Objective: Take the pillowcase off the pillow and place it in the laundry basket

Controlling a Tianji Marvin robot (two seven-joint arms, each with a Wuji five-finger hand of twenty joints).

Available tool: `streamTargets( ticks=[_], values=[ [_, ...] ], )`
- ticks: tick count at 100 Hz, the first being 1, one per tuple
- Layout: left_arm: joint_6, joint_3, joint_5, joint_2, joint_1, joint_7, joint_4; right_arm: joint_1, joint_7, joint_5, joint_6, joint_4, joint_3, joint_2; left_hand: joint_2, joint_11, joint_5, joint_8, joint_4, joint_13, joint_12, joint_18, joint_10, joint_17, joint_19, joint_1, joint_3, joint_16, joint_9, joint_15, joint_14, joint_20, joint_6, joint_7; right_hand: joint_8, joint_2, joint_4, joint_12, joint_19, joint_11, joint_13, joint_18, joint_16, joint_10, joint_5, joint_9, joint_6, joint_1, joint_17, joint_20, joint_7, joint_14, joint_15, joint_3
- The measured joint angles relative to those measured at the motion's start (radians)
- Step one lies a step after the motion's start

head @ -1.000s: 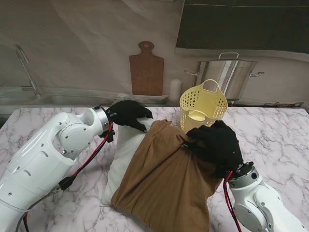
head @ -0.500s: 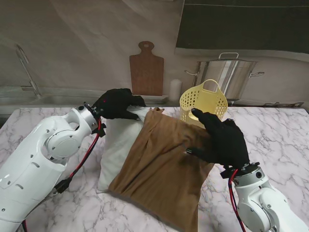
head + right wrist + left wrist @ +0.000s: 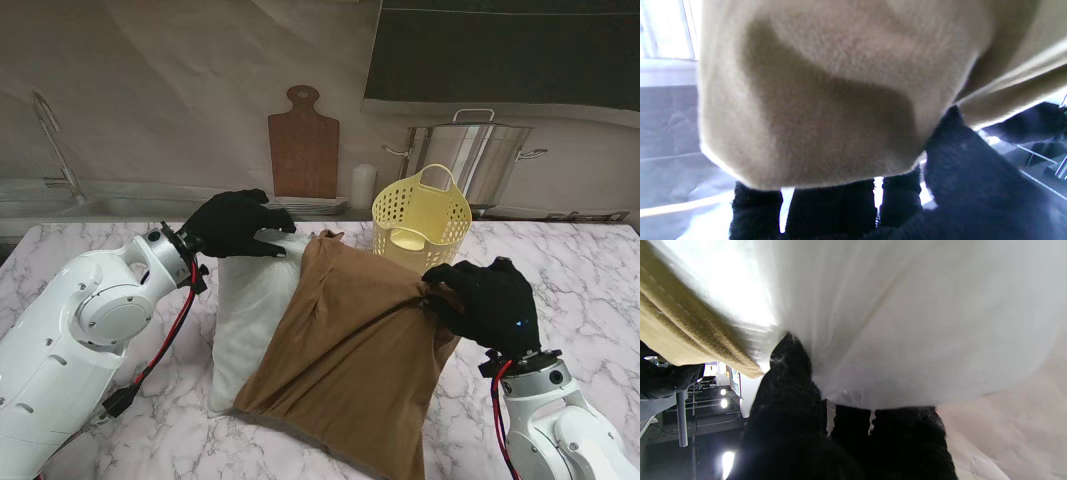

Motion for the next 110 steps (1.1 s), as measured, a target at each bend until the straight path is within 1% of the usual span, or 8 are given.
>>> streamTargets(
  ticks=[5, 18, 32, 42, 51, 80, 100, 110],
  values=[
    [-0.001, -0.003, 0.000, 0.000, 0.005, 0.000, 0.000, 0.007, -0.030, 0.010, -0.012, 0.017, 0.000, -0.002, 0.000, 0.000, 0.000, 0.000, 0.000, 0.000, 0.000, 0.000, -0.003, 0.000, 0.000, 0.000, 0.000, 0.000, -0.001, 0.000, -0.002, 0.000, -0.004, 0.000, 0.041, 0.001, 0.000, 0.023, 0.000, 0.010, 0.000, 0.000, 0.000, 0.000, 0.001, 0.000, -0.010, 0.000, 0.000, -0.005, 0.000, -0.001, 0.024, 0.006],
    [0.002, -0.006, -0.004, 0.002, 0.009, -0.005, 0.000, 0.037, -0.029, 0.066, -0.115, 0.054, -0.008, -0.005, 0.000, 0.000, 0.000, 0.000, 0.000, 0.000, 0.000, 0.000, -0.004, 0.000, 0.000, 0.010, 0.001, 0.000, -0.001, 0.000, -0.002, 0.000, -0.004, 0.011, 0.123, 0.010, 0.000, 0.064, 0.000, 0.042, 0.000, 0.000, 0.019, 0.003, 0.024, 0.000, -0.011, 0.020, 0.000, -0.008, 0.000, -0.002, 0.066, 0.041],
    [0.014, 0.000, -0.017, 0.007, 0.003, -0.016, 0.006, 0.083, -0.064, 0.031, -0.115, 0.086, -0.049, 0.000, 0.000, 0.001, 0.000, 0.000, 0.000, 0.000, 0.000, 0.000, -0.001, 0.000, 0.000, 0.026, 0.015, 0.000, -0.001, 0.000, -0.002, 0.000, -0.003, 0.021, 0.161, 0.010, 0.000, 0.075, -0.001, 0.046, 0.001, 0.000, 0.025, 0.004, 0.024, 0.000, -0.011, 0.024, -0.001, -0.016, 0.003, -0.003, 0.074, 0.050],
    [0.026, 0.002, -0.017, 0.008, -0.005, -0.022, 0.011, 0.109, -0.143, 0.007, -0.112, 0.115, -0.070, 0.001, 0.000, 0.001, 0.000, 0.000, 0.000, 0.000, 0.000, 0.000, -0.001, 0.000, 0.000, 0.026, 0.016, 0.000, -0.001, 0.000, -0.002, 0.000, -0.003, 0.025, 0.164, 0.011, -0.017, 0.075, -0.002, 0.047, 0.001, 0.000, 0.025, 0.004, 0.024, 0.000, -0.011, 0.024, -0.003, -0.016, 0.005, -0.012, 0.075, 0.050],
    [0.036, -0.003, -0.013, 0.007, -0.012, -0.029, 0.012, 0.123, -0.180, 0.009, -0.110, 0.131, -0.080, 0.000, 0.000, 0.001, 0.000, 0.000, 0.000, 0.000, 0.000, 0.000, -0.001, 0.000, 0.000, 0.026, 0.016, 0.000, -0.001, 0.000, -0.002, 0.000, -0.003, 0.025, 0.164, 0.021, -0.021, 0.075, -0.009, 0.048, 0.001, -0.001, 0.025, 0.004, 0.024, -0.002, -0.011, 0.024, -0.010, -0.016, 0.005, -0.012, 0.075, 0.050],
    [0.042, -0.041, 0.002, 0.006, -0.018, -0.032, 0.008, 0.141, -0.175, 0.001, -0.074, 0.142, -0.089, -0.005, 0.000, 0.001, 0.000, 0.000, 0.000, 0.000, 0.000, 0.000, -0.018, 0.000, 0.000, 0.026, 0.016, 0.000, -0.001, 0.000, -0.007, 0.001, -0.014, 0.025, 0.134, 0.039, -0.025, 0.016, -0.039, 0.053, -0.024, -0.001, 0.015, -0.001, -0.047, -0.043, -0.013, 0.024, -0.041, -0.029, 0.041, -0.012, -0.002, 0.034],
    [0.025, -0.053, 0.009, 0.007, 0.006, -0.021, 0.007, 0.075, -0.169, -0.022, -0.066, 0.130, -0.025, -0.006, 0.027, 0.001, 0.000, 0.000, 0.001, 0.000, 0.002, 0.000, -0.023, 0.000, 0.000, 0.030, 0.030, 0.000, -0.002, 0.000, -0.020, 0.001, -0.020, 0.025, 0.134, 0.040, -0.025, 0.008, -0.059, 0.053, -0.037, -0.001, 0.014, -0.009, -0.110, -0.069, -0.037, 0.027, -0.063, -0.030, 0.097, -0.012, -0.042, 0.025],
    [0.021, -0.054, 0.009, 0.008, 0.016, -0.024, 0.010, 0.047, -0.173, -0.030, -0.055, 0.126, -0.008, -0.003, 0.035, 0.002, 0.000, 0.000, 0.002, 0.000, 0.007, 0.000, -0.023, 0.000, 0.000, 0.035, 0.034, 0.000, -0.002, 0.000, -0.021, 0.001, -0.020, 0.025, 0.110, 0.043, -0.007, 0.008, -0.059, 0.053, -0.049, -0.001, 0.014, -0.009, -0.123, -0.073, -0.037, 0.027, -0.063, -0.030, 0.102, -0.013, -0.047, -0.013]
  ],
)
